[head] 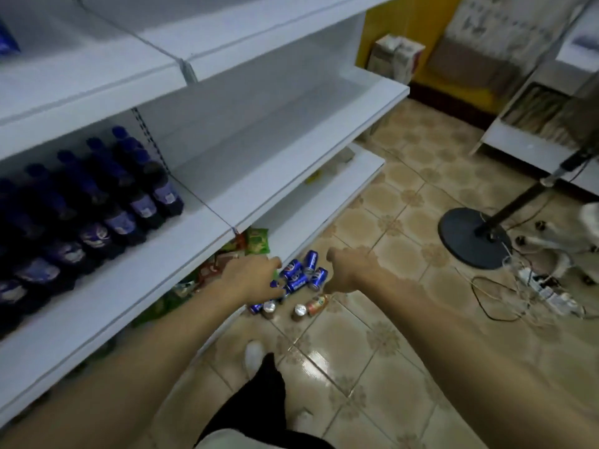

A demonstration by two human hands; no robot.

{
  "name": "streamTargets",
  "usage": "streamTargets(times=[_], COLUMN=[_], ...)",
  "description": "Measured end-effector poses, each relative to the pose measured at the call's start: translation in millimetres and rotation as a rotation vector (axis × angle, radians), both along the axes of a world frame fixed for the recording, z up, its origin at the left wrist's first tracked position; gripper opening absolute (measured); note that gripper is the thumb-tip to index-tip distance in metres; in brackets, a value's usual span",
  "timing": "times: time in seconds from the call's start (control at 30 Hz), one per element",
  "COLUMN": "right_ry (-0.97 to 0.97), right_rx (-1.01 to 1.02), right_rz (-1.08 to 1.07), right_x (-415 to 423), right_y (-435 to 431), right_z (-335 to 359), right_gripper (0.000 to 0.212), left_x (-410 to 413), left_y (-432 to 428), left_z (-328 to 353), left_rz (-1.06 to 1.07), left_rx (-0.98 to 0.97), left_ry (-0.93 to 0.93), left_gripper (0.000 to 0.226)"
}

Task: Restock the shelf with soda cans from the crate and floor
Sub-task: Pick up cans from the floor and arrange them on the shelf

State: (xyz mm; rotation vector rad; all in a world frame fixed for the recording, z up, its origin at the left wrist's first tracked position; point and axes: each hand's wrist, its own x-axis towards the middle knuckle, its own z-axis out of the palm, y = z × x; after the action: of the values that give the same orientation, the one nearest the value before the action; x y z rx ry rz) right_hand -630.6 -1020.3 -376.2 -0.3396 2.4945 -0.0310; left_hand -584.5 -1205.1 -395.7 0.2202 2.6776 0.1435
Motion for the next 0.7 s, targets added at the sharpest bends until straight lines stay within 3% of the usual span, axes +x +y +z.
streamTargets(times=[0.23, 0.37, 0.5, 0.7], right_ry=[-0.287, -0.408, -0.448, -0.518], right_rx=[-0.077, -0.207, -0.320, -0.333], right_rz=[-0.315, -0.705, -1.087, -1.202], right_x=[-29, -40, -39, -40], right_y=[36, 50, 62, 64], right_z=[-102, -158, -204, -279], right_gripper=[0.063, 0.061, 0.052, 0.038], left_x=[-55, -84, -112, -148], left_y=[0, -3, 5, 26], left_z=[-89, -139, -179, -252], left_rz=[0.061, 0.107, 0.128, 0.134], left_rx=[0.119, 0.179, 0.245, 0.307], left_ry=[-0.300, -0.484, -0.588, -0.678], left_gripper=[0.044, 0.055, 0.052, 0.041])
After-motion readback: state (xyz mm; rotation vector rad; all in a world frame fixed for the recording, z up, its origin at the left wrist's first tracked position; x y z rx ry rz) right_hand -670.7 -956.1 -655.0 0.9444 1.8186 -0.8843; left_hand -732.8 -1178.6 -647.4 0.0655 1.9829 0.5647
